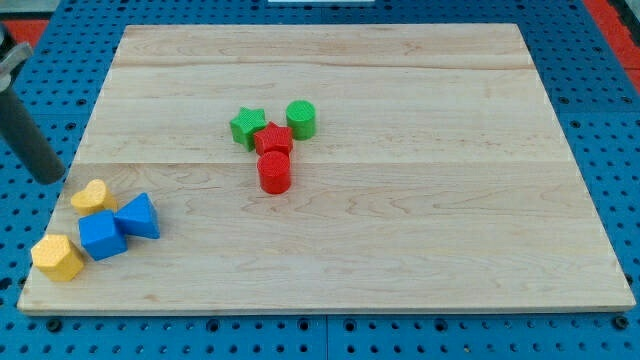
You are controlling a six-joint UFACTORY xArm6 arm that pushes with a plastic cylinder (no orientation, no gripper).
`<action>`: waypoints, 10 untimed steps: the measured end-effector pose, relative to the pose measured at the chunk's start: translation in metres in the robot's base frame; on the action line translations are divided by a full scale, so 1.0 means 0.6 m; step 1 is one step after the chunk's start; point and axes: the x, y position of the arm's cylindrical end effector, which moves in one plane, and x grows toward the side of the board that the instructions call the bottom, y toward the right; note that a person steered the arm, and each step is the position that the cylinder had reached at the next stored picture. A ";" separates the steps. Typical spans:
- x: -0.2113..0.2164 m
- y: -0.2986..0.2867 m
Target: Move the yellow hexagon towards top
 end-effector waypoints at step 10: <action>0.196 0.157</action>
